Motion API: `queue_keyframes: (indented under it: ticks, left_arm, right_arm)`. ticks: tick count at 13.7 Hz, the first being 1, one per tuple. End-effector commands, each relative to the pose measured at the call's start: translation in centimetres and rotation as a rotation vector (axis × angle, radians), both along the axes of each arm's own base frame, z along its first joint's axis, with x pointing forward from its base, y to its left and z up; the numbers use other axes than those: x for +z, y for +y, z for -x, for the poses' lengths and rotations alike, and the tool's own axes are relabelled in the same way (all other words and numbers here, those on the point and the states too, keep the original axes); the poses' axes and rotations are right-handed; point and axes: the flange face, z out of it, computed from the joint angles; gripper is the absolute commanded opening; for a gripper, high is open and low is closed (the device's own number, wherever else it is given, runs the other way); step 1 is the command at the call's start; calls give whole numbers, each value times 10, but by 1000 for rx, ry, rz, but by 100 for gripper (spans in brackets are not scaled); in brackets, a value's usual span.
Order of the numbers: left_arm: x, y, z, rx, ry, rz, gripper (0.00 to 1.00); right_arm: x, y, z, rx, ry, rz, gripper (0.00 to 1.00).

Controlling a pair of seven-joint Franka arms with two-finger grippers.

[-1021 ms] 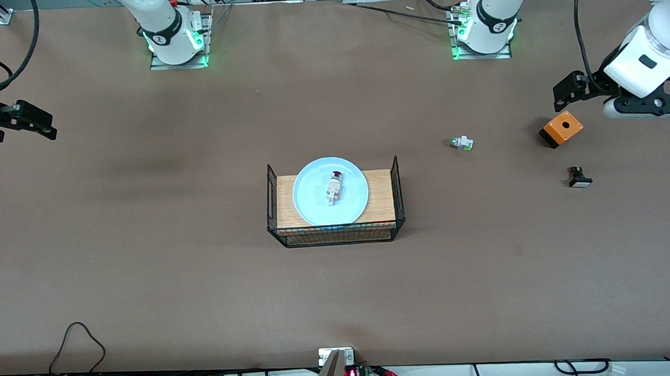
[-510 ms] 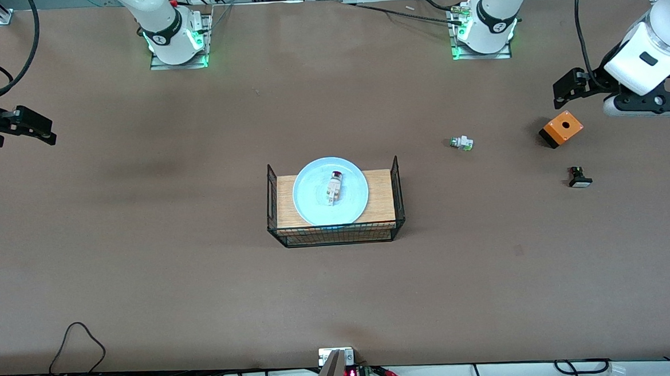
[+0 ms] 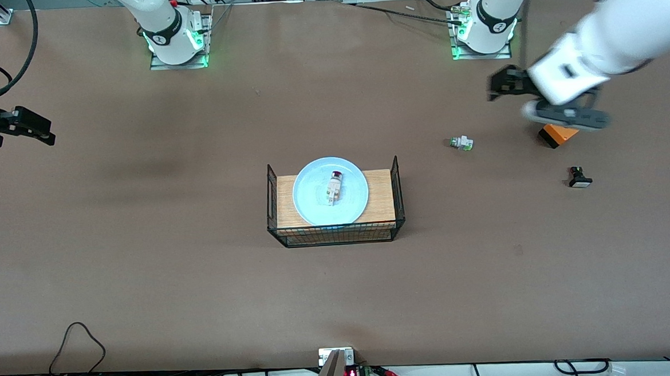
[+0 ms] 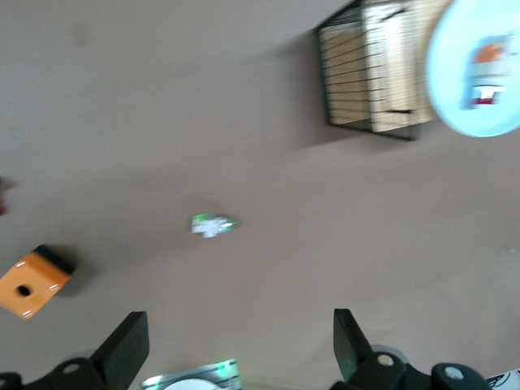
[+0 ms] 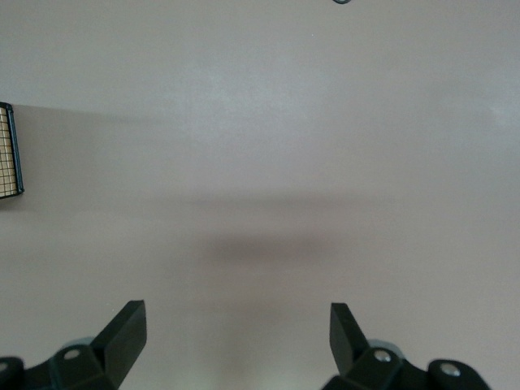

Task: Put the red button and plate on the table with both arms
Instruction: 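Reach the left gripper down over the white-green button on the plate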

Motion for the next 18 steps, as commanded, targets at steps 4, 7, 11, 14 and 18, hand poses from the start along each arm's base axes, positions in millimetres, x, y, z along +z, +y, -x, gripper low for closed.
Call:
queue_keyframes:
  ticks: [4, 7, 11, 14, 18]
  left_arm:
    - [-47, -212, -7, -4, -31, -13, 100]
    - [-83, -263, -16, -6, -146, 58, 100]
    - [-147, -295, -46, -3, -326, 96, 100]
    - [-198, -307, -49, -58, -369, 24, 100]
    - [-216, -318, -38, -109, -375, -20, 100]
  right_arm:
    - [4, -1, -1, -20, -7, -1, 100]
    - [4, -5, -2, -26, -7, -1, 100]
    - [-2, -11, -4, -39, 4, -3, 100]
    - [-3, -13, -5, -42, 4, -3, 100]
    - [-7, -12, -7, -42, 10, -12, 100]
